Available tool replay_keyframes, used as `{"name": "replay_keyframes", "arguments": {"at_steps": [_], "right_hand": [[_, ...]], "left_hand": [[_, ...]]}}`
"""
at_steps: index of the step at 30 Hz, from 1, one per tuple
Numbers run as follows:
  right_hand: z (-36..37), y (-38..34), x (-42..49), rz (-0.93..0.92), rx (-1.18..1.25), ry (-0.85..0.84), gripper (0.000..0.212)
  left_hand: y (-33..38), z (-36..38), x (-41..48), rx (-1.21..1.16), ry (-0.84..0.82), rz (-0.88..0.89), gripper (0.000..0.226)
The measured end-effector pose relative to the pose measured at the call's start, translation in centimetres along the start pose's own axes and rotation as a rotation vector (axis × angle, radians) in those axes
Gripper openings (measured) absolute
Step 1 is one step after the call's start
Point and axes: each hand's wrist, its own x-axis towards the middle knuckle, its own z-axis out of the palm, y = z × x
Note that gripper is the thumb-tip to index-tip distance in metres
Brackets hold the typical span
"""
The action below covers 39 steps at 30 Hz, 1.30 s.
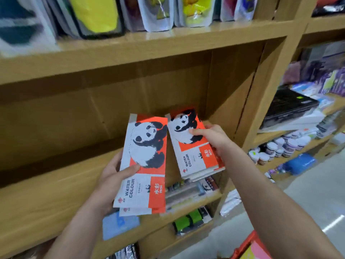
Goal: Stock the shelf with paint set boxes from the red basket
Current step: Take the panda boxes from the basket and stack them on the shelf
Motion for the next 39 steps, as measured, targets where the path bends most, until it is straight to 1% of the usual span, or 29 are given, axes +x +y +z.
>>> {"name": "replay_keyframes", "arguments": {"at_steps": [2,4,6,7,8,9,10,11,12,13,14,15,16,18,19,20,21,22,25,28,32,34,36,39], "right_hand": [[0.3,-0.1,1.7,0.057,-0.059,-0.019,0.038],[0.0,-0.1,2.7,0.108,-0.117,-0.041,0.042],[-0.6,0.1,3.3,0.106,-0.178,-0.053,0.044],[-0.9,0.2,3.4,0.077,-0.233,-0.041,0.045],[-1.3,0.3,3.3,0.024,-0.314,-0.001,0.047],[-1.6,0.4,3.0,-0.052,-0.417,0.075,0.050],[-1.8,0.4,2.4,-0.144,-0.518,0.187,0.051],[-1.8,0.3,1.3,-0.240,-0.564,0.296,0.050],[-1.6,0.2,0.0,-0.336,-0.552,0.358,0.043],[-1.2,0.2,-1.4,-0.421,-0.508,0.364,0.034],[-0.7,0.1,-2.6,-0.478,-0.459,0.321,0.026],[-0.1,0.1,-3.8,-0.507,-0.414,0.243,0.024],[0.6,0.0,-4.9,-0.505,-0.371,0.134,0.028],[1.8,-0.4,-6.7,-0.451,-0.265,-0.127,0.045],[2.2,-0.6,-7.3,-0.431,-0.216,-0.234,0.047],[2.4,-0.6,-7.6,-0.440,-0.186,-0.285,0.046],[2.3,-0.8,-7.6,-0.458,-0.167,-0.276,0.044],[2.0,-1.1,-7.5,-0.464,-0.150,-0.232,0.042],[-0.1,-2.4,-6.6,-0.411,-0.114,-0.129,0.036],[-2.3,-3.6,-5.1,-0.338,-0.181,-0.080,0.027],[-3.3,-3.1,-2.8,-0.198,-0.234,-0.083,0.032],[-3.7,-2.3,-2.3,-0.175,-0.194,-0.077,0.043],[-4.4,-1.0,-2.1,-0.196,-0.117,-0.027,0.050],[-5.9,2.9,-3.3,-0.256,-0.014,0.102,0.043]], "left_hand": [[0.2,-0.5,0.7,-0.002,-0.012,0.010,0.066],[0.3,-0.7,1.3,0.003,-0.018,0.012,0.064],[0.2,-0.6,1.6,0.010,-0.007,0.010,0.063],[0.2,-0.4,1.8,0.009,-0.002,0.010,0.063],[0.2,-0.1,1.9,0.003,0.001,0.013,0.063],[0.2,0.2,2.0,-0.001,0.005,0.022,0.063],[0.3,0.6,2.0,0.002,0.005,0.034,0.062],[0.5,1.1,1.9,0.007,0.005,0.047,0.061],[0.9,1.6,1.8,0.012,0.006,0.063,0.061],[1.3,2.1,1.7,0.019,0.010,0.080,0.062],[1.8,2.7,1.7,0.029,0.015,0.100,0.062],[2.3,3.3,1.7,0.036,0.018,0.124,0.061],[2.8,4.0,1.9,0.037,0.020,0.148,0.057],[3.7,5.7,2.6,0.044,0.021,0.181,0.040],[4.1,6.7,3.0,0.060,0.019,0.193,0.034],[4.3,7.8,3.7,0.090,0.015,0.209,0.031],[4.4,8.8,4.4,0.133,0.015,0.221,0.030],[4.4,9.8,5.1,0.192,0.013,0.231,0.028],[4.5,12.2,7.2,0.363,-0.020,0.230,0.027],[4.1,13.5,8.8,0.422,-0.058,0.180,0.031],[2.3,13.9,10.0,0.450,-0.079,0.120,0.025],[1.5,13.5,9.6,0.422,-0.112,0.102,0.034],[0.4,12.7,8.7,0.381,-0.111,0.105,0.042],[-2.6,11.0,7.5,0.280,-0.085,0.046,0.062]]}}
